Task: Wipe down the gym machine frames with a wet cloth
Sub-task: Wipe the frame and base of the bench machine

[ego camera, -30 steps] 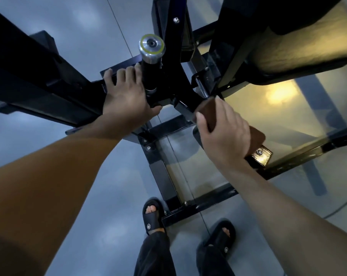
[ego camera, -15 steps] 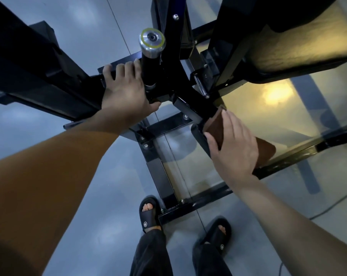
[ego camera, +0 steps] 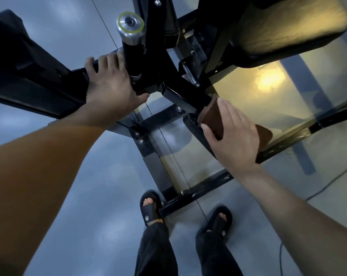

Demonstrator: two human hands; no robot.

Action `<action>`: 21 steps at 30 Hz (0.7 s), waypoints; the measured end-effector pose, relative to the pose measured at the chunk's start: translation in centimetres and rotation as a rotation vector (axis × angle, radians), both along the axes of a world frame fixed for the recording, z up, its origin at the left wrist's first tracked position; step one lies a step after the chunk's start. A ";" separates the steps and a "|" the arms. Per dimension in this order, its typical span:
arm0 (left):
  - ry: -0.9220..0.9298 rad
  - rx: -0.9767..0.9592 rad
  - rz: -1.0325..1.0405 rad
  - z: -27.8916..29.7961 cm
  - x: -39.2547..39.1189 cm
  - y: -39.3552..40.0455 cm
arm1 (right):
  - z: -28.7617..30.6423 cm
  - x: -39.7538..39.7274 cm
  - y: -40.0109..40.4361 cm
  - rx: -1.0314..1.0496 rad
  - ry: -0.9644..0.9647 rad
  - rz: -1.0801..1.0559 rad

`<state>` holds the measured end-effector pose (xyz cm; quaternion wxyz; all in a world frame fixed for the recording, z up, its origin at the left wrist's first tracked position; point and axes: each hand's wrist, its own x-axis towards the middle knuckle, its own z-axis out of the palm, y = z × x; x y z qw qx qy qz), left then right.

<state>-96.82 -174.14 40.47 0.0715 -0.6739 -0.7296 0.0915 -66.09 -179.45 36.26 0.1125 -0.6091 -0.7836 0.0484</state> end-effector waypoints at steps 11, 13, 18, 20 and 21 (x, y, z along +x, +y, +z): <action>0.019 -0.010 0.017 0.3 0.2 -0.2 | 1.1 -13.3 5.7 -0.029 0.077 0.090; 0.012 -0.008 0.012 0.3 0.2 -0.1 | 0.8 -10.1 4.6 -0.007 0.070 0.107; 0.008 -0.001 -0.005 0.1 0.1 -0.2 | 0.2 0.2 -0.5 -0.067 -0.025 -0.023; -0.001 0.016 -0.011 0.0 0.1 0.0 | -0.2 0.8 -1.7 -0.047 -0.043 -0.118; -0.003 0.017 -0.014 -0.1 0.1 -0.1 | -0.2 0.1 -1.7 -0.031 -0.049 -0.151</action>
